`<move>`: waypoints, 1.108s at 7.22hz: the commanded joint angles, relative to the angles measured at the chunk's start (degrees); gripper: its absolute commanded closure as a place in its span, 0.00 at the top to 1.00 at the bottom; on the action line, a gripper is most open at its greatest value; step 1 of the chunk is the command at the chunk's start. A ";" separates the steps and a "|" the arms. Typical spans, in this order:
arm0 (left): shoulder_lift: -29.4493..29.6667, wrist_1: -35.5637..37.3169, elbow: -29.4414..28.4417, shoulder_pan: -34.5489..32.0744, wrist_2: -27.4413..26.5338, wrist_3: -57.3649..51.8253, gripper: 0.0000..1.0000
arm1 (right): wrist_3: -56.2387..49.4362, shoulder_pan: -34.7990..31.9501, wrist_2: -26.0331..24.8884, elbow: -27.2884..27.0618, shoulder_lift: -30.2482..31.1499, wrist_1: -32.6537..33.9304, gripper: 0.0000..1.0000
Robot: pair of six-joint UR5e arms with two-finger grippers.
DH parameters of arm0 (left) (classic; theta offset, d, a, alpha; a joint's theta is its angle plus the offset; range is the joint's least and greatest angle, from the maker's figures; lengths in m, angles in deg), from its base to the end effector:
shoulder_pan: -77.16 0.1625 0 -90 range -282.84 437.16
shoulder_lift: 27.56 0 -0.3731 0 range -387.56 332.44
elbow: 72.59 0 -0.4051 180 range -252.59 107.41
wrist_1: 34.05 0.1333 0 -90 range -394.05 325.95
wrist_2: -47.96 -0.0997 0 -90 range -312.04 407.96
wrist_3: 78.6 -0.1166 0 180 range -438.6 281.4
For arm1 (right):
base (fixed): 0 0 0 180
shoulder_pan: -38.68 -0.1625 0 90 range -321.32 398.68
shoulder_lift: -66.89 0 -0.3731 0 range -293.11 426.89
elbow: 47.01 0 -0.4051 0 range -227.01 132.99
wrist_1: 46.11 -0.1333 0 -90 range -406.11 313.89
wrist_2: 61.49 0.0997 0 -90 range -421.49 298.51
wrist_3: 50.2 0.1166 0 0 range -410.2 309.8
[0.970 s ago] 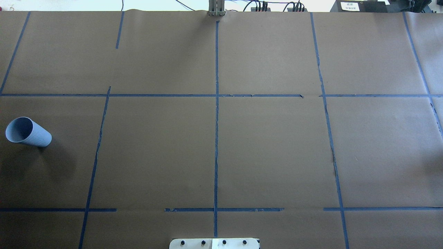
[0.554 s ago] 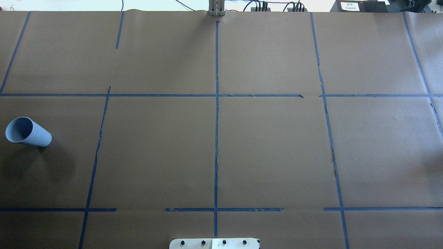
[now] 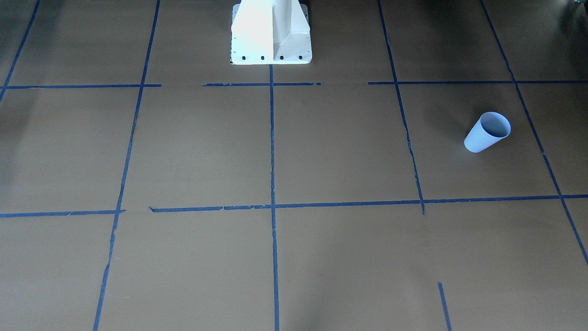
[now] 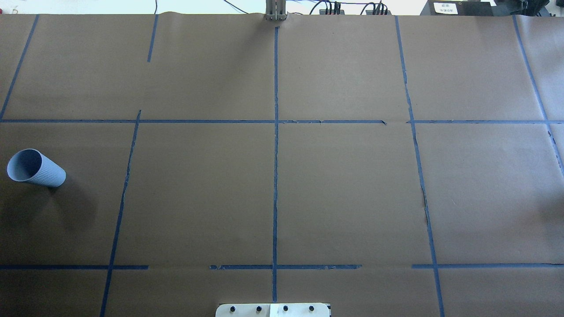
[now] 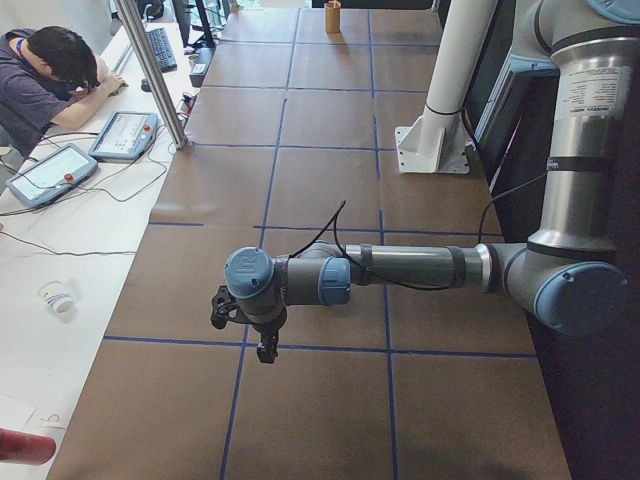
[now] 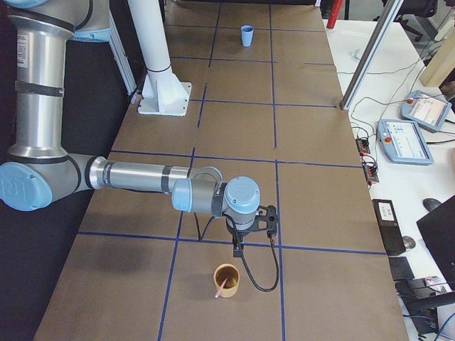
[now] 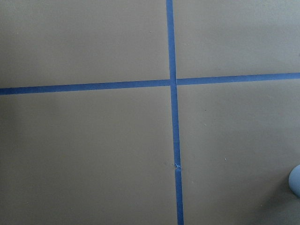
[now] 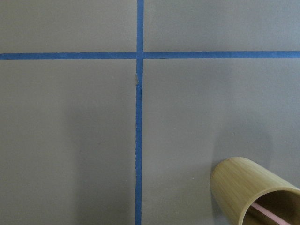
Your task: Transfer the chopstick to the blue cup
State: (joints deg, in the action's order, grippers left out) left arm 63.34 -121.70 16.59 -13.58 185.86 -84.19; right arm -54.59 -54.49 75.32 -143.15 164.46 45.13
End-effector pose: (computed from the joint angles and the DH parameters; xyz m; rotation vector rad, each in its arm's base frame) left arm -0.0533 -0.5068 0.6170 0.0089 0.8368 0.0631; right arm 0.0732 -0.4483 0.6268 0.0100 -0.8179 -0.0011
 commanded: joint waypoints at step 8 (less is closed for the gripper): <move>-9.68 -29.39 10.84 21.26 -1.40 40.79 1.00 | -0.09 -0.09 0.03 -0.36 -0.27 -0.09 1.00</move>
State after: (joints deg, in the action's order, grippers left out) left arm 55.40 -144.63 27.66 3.11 184.98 -50.33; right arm -54.62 -54.58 75.42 -143.43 164.25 44.98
